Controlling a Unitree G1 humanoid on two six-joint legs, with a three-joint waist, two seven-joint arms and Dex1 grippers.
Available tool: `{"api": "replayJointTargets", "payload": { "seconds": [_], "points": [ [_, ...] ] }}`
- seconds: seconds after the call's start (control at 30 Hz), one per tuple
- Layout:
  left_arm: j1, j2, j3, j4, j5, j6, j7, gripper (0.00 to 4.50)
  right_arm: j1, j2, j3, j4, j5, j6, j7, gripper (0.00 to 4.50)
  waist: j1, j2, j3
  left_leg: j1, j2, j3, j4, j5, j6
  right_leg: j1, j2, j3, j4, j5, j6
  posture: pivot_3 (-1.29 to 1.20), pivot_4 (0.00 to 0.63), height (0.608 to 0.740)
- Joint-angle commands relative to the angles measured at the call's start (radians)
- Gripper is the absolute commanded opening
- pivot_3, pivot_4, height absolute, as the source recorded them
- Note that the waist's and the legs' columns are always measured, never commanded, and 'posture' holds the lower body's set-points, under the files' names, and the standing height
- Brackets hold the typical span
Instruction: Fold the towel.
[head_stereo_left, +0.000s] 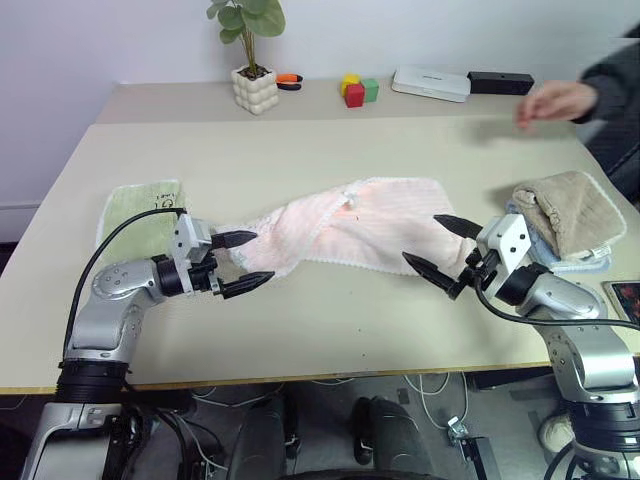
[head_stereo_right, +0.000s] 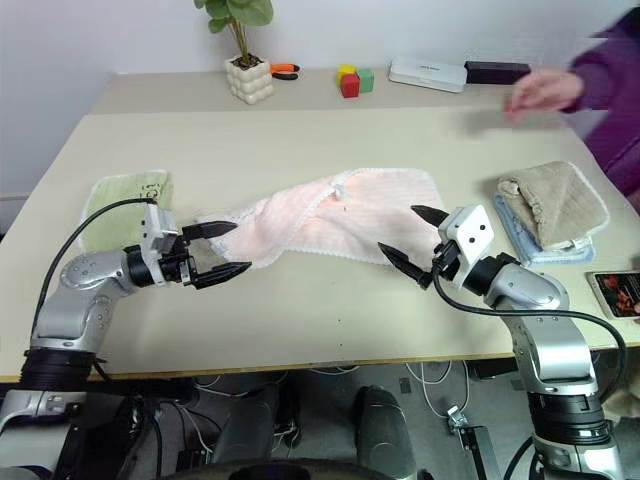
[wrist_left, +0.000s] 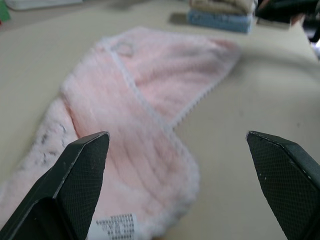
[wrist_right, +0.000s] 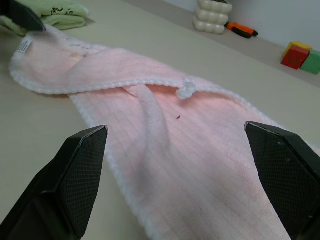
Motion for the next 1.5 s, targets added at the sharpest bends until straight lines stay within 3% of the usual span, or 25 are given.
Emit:
{"api": "replayJointTargets", "payload": {
  "seconds": [0.03, 0.63, 1.23, 1.33, 1.5],
  "points": [
    [0.005, 0.034, -0.015, -0.009, 0.049, -0.044, -0.012, 4.5, -0.022, 0.023, 0.015, -0.008, -0.005, -0.027, -0.012, 4.48, -0.001, 0.0, 0.0, 0.0, 0.0, 0.0, 0.0, 0.0, 0.0, 0.0, 0.0, 0.0, 0.0, 0.0, 0.0, 0.0, 0.15, 0.74],
    [-0.006, 0.073, -0.051, 0.021, 0.119, -0.191, -0.083, 4.5, -0.122, 0.155, 0.152, 0.036, -0.063, -0.069, -0.063, 4.48, -0.001, 0.0, 0.0, 0.0, 0.0, 0.001, -0.001, 0.0, 0.0, -0.001, 0.0, 0.0, 0.0, 0.0, 0.0, 0.0, 0.15, 0.74],
    [-0.227, 0.012, -0.215, 0.293, 0.333, -0.307, -0.042, 4.5, -0.152, 0.247, 0.199, 0.01, -0.113, -0.128, -0.152, 4.48, 0.001, 0.0, 0.0, -0.001, -0.001, 0.005, 0.0, 0.0, 0.0, 0.0, 0.0, 0.0, 0.0, 0.0, 0.0, 0.0, 0.15, 0.74],
    [-0.258, 0.01, -0.244, 0.343, 0.361, -0.294, -0.055, 3.71, -0.138, 0.251, 0.192, 0.007, -0.122, -0.141, -0.172, 4.5, -0.001, 0.0, 0.0, 0.0, 0.0, 0.005, 0.0, 0.0, 0.0, -0.001, 0.0, 0.0, 0.0, 0.0, 0.0, 0.0, 0.15, 0.74],
    [-0.281, -0.008, -0.252, 0.361, 0.343, -0.271, -0.087, 1.18, -0.125, 0.254, 0.195, -0.001, -0.134, -0.152, -0.197, 4.5, -0.002, 0.0, 0.0, 0.0, 0.0, 0.006, 0.0, 0.0, 0.0, -0.001, 0.001, 0.0, 0.001, 0.0, 0.0, 0.0, 0.15, 0.74]
  ]
}}
